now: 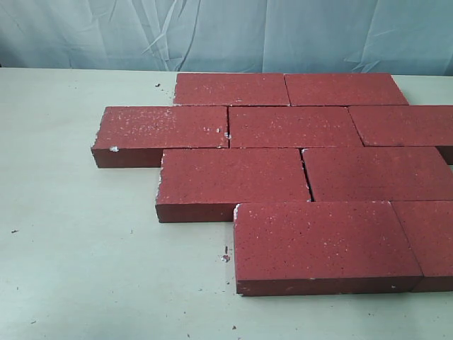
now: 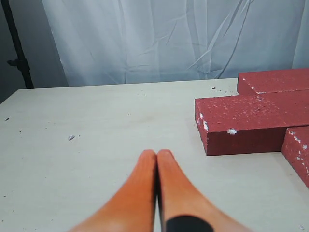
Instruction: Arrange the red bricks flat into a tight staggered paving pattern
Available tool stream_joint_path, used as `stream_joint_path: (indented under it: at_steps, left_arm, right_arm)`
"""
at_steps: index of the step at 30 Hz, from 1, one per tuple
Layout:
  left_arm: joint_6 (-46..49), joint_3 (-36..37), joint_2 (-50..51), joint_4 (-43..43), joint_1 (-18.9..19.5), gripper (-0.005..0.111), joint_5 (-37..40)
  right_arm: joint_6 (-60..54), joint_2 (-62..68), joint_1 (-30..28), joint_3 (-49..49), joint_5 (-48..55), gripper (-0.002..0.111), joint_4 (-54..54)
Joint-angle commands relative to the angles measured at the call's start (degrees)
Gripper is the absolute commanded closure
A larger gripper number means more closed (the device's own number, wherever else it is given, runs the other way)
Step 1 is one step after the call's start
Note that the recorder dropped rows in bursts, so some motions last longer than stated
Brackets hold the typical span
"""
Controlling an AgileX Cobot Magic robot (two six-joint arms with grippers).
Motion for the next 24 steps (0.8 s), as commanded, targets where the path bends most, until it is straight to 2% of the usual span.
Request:
stream_joint_path:
  at_steps: [1, 22, 24]
  left_arm:
    - [-0.2, 0.2, -0.3, -0.4, 0.2, 0.107, 0.1]
    - [-0.2, 0.2, -0.3, -0.4, 0.2, 0.107, 0.1]
    - [-0.2, 0.2, -0.3, -0.4, 0.2, 0.107, 0.1]
  right_arm:
    - [0.0, -0.1, -0.3, 0.2, -0.8, 0.109, -0.2]
    - [0.0, -0.1, -0.3, 0.2, -0.8, 0.109, -0.2]
    - [-0.3, -0.9, -0.3, 0.2, -0.9, 0.109, -2.9]
